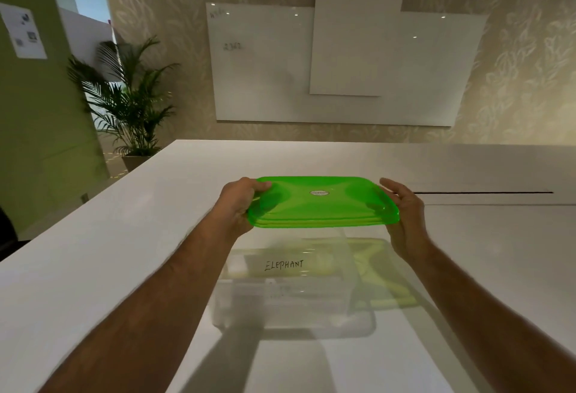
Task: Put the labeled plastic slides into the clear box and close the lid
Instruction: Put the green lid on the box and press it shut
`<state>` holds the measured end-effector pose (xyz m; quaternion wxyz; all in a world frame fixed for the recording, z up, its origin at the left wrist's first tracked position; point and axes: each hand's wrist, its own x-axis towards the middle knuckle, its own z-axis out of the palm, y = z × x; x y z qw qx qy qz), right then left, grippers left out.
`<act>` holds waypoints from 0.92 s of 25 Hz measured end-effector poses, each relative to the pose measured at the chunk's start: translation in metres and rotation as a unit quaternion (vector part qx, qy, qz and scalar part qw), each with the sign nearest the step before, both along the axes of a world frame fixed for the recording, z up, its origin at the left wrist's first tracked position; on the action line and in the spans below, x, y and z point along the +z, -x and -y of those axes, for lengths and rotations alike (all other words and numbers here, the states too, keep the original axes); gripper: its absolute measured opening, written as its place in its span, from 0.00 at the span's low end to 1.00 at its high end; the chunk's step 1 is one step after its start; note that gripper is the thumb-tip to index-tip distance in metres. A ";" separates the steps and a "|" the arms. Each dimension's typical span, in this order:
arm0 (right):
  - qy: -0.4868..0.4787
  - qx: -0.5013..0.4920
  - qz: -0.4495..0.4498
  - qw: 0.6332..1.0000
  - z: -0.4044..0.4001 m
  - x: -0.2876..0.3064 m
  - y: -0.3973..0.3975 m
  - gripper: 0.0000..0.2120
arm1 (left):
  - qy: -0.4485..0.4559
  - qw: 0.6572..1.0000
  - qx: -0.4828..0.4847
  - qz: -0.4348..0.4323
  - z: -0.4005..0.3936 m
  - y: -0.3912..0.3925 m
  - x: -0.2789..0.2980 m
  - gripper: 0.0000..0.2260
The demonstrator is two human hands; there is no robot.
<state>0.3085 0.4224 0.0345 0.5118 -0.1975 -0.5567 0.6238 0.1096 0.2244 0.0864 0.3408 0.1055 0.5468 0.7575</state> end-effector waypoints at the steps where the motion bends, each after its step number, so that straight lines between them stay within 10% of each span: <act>1: 0.011 0.002 0.014 1.000 0.003 -0.003 0.006 0.14 | -0.011 1.000 0.022 0.003 0.002 0.002 0.000 0.03; 15: 0.184 0.276 0.052 0.942 0.099 0.040 0.061 0.17 | -0.199 0.965 0.168 0.032 -0.001 -0.028 -0.001 0.36; 23: 0.179 0.238 0.075 0.952 0.086 0.057 0.053 0.09 | -0.196 0.978 -0.004 0.069 0.019 -0.014 0.002 0.23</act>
